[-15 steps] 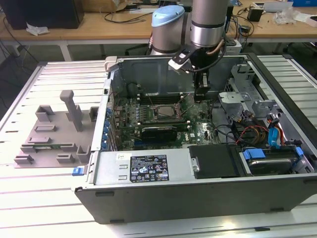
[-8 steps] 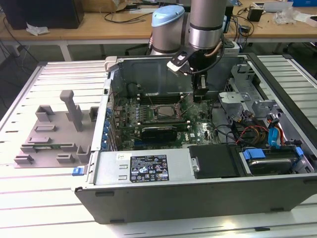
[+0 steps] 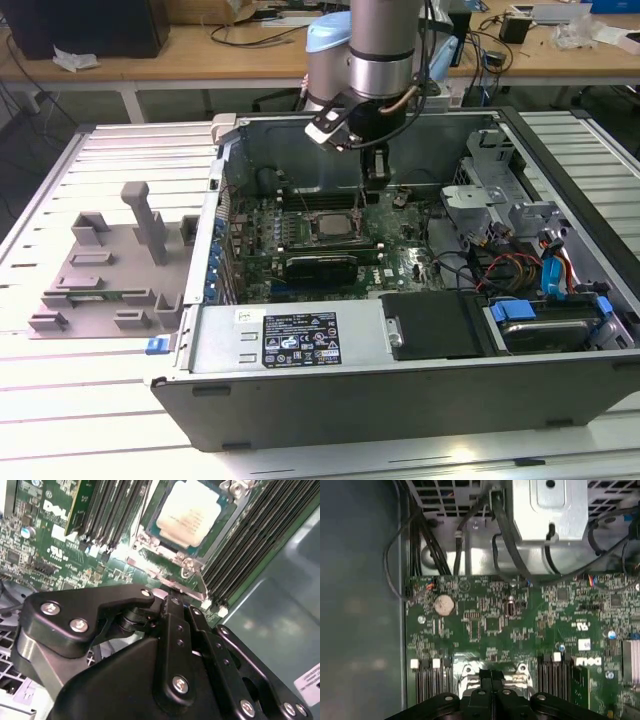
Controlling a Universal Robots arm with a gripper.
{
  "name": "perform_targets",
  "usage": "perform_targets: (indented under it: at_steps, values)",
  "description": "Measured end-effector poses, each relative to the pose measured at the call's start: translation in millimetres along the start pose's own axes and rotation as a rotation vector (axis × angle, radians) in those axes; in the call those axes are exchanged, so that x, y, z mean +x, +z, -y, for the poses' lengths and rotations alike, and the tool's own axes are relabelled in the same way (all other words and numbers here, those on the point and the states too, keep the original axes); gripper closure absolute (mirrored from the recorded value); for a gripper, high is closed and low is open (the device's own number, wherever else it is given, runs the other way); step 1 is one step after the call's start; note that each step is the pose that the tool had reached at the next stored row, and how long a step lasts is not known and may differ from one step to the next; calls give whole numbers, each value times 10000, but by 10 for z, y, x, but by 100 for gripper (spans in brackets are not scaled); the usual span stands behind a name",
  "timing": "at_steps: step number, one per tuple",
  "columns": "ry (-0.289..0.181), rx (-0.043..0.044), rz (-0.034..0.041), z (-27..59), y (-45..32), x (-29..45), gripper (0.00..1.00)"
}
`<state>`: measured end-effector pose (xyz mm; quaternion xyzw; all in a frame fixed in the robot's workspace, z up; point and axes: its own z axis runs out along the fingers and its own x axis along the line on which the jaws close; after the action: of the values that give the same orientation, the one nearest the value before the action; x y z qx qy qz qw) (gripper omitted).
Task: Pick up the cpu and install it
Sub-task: 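Close the cpu cover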
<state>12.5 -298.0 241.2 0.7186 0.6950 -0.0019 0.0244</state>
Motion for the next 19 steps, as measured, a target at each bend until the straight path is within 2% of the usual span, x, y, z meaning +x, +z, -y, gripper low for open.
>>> perform_targets:
  at_steps: [5, 8, 10, 14, 19]
  values:
    - [-1, 1, 1, 12, 2, 0, 89]
    - [-1, -1, 0, 108, 3, -3, 89]
    - [-1, -1, 0, 210, 11, -6, 89]
    - [1, -1, 0, 291, 50, -13, 89]
    - [0, -1, 0, 378, 89, -88, 89]
